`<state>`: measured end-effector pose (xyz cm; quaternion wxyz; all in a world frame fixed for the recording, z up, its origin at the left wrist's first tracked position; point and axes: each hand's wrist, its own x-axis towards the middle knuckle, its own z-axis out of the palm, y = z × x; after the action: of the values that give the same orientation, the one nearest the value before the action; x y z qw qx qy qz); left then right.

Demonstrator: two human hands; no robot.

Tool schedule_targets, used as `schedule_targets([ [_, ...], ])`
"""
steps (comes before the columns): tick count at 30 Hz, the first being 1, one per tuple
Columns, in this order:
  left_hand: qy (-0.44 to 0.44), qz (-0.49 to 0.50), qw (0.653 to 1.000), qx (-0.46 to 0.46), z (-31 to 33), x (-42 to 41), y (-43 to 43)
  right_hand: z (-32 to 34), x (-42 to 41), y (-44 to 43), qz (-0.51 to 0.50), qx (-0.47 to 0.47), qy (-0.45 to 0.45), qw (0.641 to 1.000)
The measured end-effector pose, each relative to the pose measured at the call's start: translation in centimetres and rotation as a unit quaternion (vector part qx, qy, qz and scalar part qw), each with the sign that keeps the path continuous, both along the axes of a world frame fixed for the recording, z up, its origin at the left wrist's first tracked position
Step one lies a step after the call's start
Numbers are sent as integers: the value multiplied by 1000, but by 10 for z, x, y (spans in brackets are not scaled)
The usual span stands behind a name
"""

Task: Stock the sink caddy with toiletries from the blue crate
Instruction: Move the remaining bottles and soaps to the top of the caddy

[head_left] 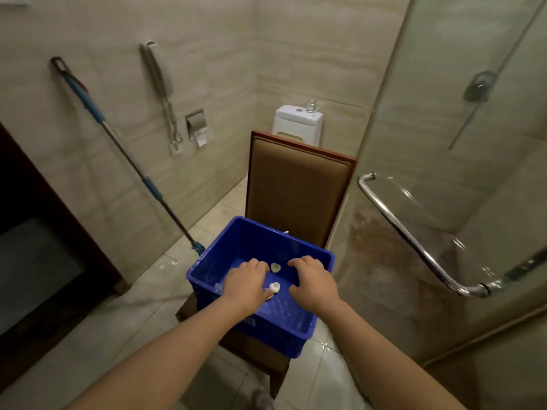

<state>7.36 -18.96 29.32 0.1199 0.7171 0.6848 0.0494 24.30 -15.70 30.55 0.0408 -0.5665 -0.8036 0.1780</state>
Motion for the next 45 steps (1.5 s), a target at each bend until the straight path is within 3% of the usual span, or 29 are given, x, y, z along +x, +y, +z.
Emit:
schedule_targets([
  [16,-26,103,982,-159,-110,-36,86,-120,-20,109,39,-136,-10,990],
  [28,-42,120,955,-267,-212,-46,145,-232,-34,167,36,-247,-48,967],
  [38,-81,129,937,-314,-302,-46,180,-326,-52,181,25,-302,-32,953],
  [45,-89,126,935,-319,-343,-46,183,-362,-69,185,54,-284,4,957],
])
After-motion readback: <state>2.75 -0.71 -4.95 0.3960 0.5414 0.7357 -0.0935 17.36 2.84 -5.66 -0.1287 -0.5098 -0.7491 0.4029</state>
